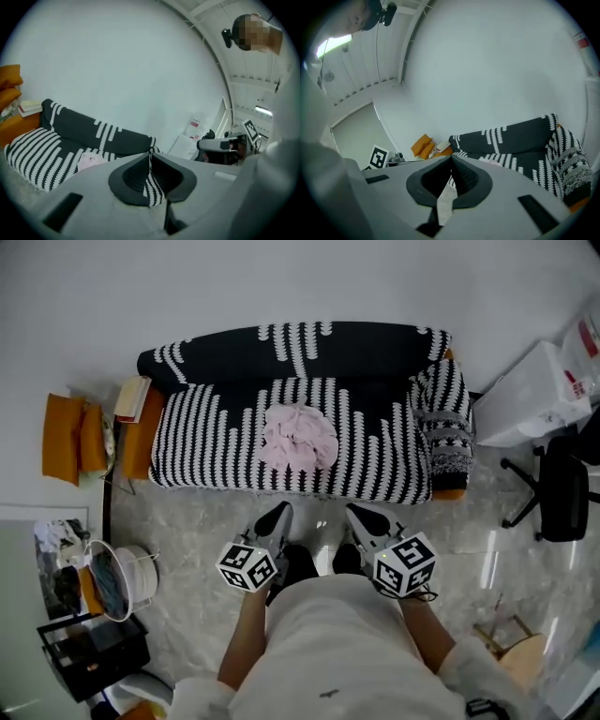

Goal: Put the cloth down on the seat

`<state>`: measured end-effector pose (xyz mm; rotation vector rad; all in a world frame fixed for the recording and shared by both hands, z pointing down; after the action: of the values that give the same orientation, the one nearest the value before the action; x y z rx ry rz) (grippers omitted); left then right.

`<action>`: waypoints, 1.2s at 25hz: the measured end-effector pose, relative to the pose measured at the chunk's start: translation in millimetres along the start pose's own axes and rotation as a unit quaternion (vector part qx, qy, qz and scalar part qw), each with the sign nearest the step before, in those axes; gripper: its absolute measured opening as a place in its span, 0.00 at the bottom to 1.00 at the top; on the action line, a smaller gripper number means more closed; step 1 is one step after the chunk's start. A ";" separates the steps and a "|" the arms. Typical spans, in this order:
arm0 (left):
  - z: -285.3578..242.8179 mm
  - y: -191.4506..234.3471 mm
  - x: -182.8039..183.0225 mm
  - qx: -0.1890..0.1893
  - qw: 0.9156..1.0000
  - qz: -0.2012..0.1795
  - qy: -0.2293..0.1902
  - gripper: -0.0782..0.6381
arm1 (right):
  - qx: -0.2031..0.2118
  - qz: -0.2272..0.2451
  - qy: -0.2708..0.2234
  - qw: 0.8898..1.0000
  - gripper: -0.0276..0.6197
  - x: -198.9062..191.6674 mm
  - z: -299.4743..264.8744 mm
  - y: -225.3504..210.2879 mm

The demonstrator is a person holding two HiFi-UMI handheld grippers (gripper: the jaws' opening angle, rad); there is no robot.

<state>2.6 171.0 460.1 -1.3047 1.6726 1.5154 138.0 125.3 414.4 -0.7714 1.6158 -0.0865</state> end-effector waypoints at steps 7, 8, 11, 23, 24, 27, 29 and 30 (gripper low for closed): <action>29.5 -52.6 49.0 -0.057 0.997 -0.030 -0.049 0.13 | 0.031 0.028 -0.030 0.999 0.05 15.8 -10.2 32.4; 33.0 -56.2 51.1 -0.061 0.996 -0.031 -0.049 0.13 | 0.031 0.032 -0.031 0.999 0.05 15.6 -11.1 36.5; 38.5 -63.6 53.9 -0.070 0.996 -0.025 -0.051 0.13 | 0.042 0.037 -0.033 0.998 0.05 14.8 -11.2 50.2; 27.8 -86.6 46.5 -0.105 0.993 -0.020 -0.054 0.13 | 0.033 0.041 -0.024 0.998 0.05 8.4 0.5 46.7; 26.6 -87.6 44.8 -0.105 0.993 -0.021 -0.052 0.13 | 0.032 0.041 -0.024 0.998 0.05 7.8 1.8 45.8; 24.6 -91.1 42.0 -0.106 0.993 -0.021 -0.052 0.13 | 0.035 0.041 -0.018 0.998 0.05 5.2 4.6 45.8; 22.8 -94.1 41.2 -0.111 0.992 -0.015 -0.059 0.13 | 0.039 0.042 -0.013 0.998 0.05 4.4 6.0 45.8; 21.8 -95.0 40.6 -0.113 0.992 -0.011 -0.062 0.13 | 0.041 0.043 -0.011 0.998 0.05 4.1 6.4 45.5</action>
<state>66.7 188.4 378.1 -1.3082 1.4381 1.7745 124.4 160.5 388.0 -0.6362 1.6118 -0.0821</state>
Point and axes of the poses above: the fingertips, and each gripper's own axes: z backward along the fingers, y to its left, x out of its top, the point moved 1 cm from there along z, backward along the fingers, and after that the axes turned 8 degrees about -y, right-handed, at the moved point
